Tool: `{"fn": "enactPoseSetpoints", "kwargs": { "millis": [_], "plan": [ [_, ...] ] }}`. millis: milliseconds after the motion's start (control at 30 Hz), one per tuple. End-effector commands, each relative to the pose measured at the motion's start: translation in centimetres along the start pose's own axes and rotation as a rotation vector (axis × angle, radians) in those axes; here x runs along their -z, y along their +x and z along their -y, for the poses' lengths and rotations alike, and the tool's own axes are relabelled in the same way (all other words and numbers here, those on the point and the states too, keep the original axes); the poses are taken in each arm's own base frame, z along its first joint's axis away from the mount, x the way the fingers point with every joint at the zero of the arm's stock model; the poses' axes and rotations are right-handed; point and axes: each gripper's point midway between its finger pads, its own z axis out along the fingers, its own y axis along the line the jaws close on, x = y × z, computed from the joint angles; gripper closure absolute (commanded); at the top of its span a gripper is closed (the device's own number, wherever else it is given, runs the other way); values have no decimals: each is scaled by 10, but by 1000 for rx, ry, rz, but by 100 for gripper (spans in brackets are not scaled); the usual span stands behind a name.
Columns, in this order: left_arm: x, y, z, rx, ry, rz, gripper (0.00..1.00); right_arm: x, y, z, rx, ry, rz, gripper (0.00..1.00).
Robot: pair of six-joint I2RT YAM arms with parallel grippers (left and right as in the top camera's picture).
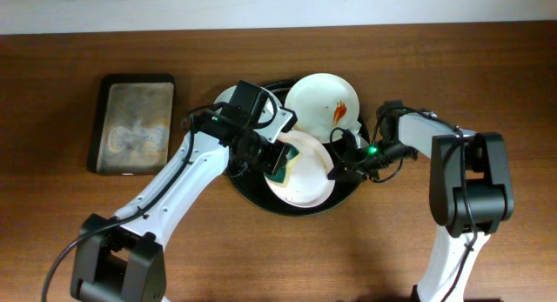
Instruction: Clean dirty plates on tray and stack at the side
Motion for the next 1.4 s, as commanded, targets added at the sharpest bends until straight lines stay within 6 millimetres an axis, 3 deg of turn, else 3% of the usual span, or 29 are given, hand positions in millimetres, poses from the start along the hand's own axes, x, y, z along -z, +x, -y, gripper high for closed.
{"fn": "enactPoseSetpoints", "kwargs": {
  "millis": [0, 200, 400, 533, 667, 867, 1167, 1367],
  "plan": [
    [5, -1, 0, 1, -12, 15, 100, 21, -1, 6, 20, 163, 55, 96],
    [4, -5, 0, -6, -12, 32, 100, 70, -7, 2, 32, 407, 204, 96],
    [1, -12, 10, -15, 3, 56, 100, 97, -9, 2, -4, 563, 308, 96],
    [-13, -25, 41, -67, 42, 98, 100, 86, -5, -7, 14, 632, 297, 96],
    [-39, -28, 55, -77, 54, 91, 100, 67, 8, -23, 46, 635, 245, 96],
    [-54, -26, 49, -53, 52, 71, 100, 75, 17, -41, 50, 614, 262, 96],
    [-54, -35, 49, -58, 49, 109, 100, 92, 33, -72, 89, 553, 296, 96],
    [-56, -37, 22, -39, -103, 117, 100, 102, 50, -87, 105, 529, 309, 96]
  ]
}}
